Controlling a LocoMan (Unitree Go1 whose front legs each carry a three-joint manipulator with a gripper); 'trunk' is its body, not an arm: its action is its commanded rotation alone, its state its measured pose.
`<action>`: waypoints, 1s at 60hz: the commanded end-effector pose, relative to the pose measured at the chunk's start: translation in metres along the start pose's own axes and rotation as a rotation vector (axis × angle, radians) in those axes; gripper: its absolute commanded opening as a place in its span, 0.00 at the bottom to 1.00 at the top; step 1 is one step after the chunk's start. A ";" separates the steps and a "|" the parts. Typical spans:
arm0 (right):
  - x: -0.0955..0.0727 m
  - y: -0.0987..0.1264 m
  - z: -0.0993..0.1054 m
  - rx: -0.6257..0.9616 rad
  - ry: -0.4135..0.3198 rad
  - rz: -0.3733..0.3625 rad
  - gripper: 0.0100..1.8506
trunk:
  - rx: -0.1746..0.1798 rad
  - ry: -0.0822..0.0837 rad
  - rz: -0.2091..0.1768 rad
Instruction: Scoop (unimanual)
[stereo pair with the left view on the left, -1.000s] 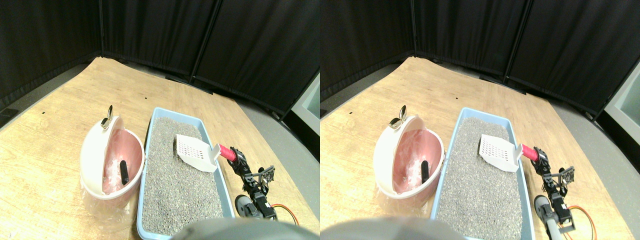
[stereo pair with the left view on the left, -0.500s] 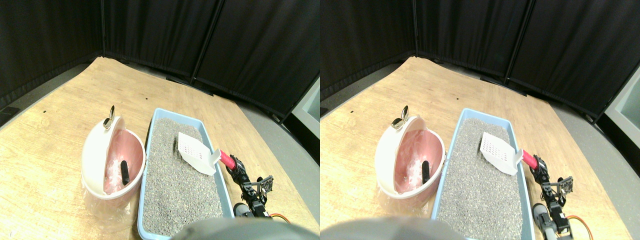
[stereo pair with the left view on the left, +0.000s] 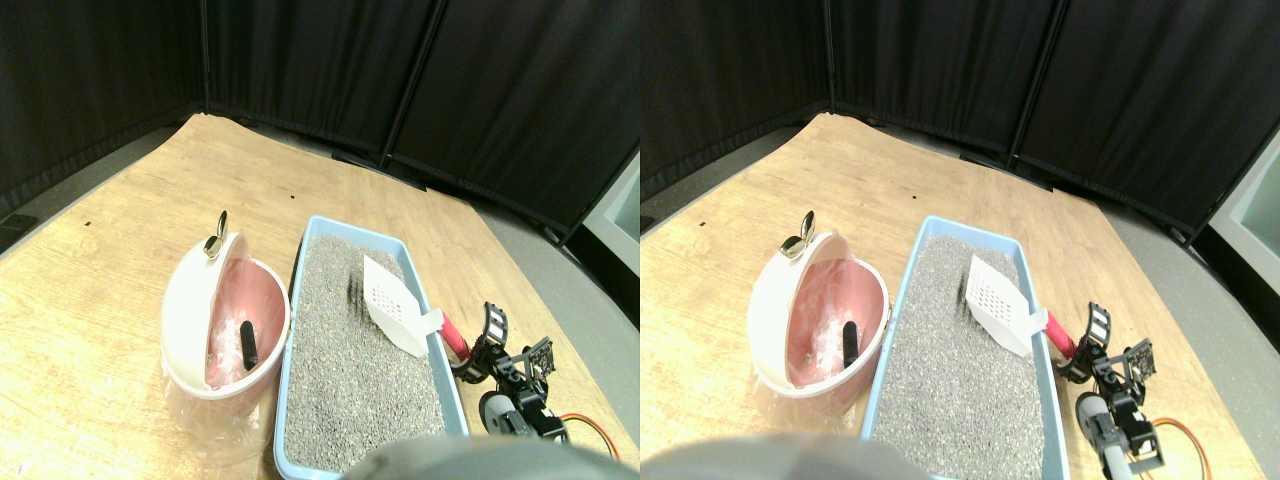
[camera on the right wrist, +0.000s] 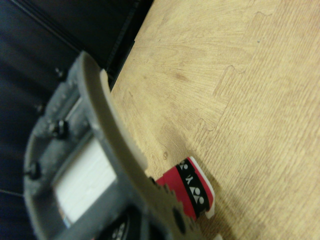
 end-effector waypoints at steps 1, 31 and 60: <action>-0.002 0.003 0.009 -0.027 -0.029 0.004 0.73 | -0.004 -0.013 0.003; -0.059 -0.002 0.063 -0.098 -0.029 0.084 0.54 | 0.016 -0.007 -0.025; -0.090 -0.004 0.076 -0.214 -0.380 0.267 0.03 | 0.074 -0.013 -0.092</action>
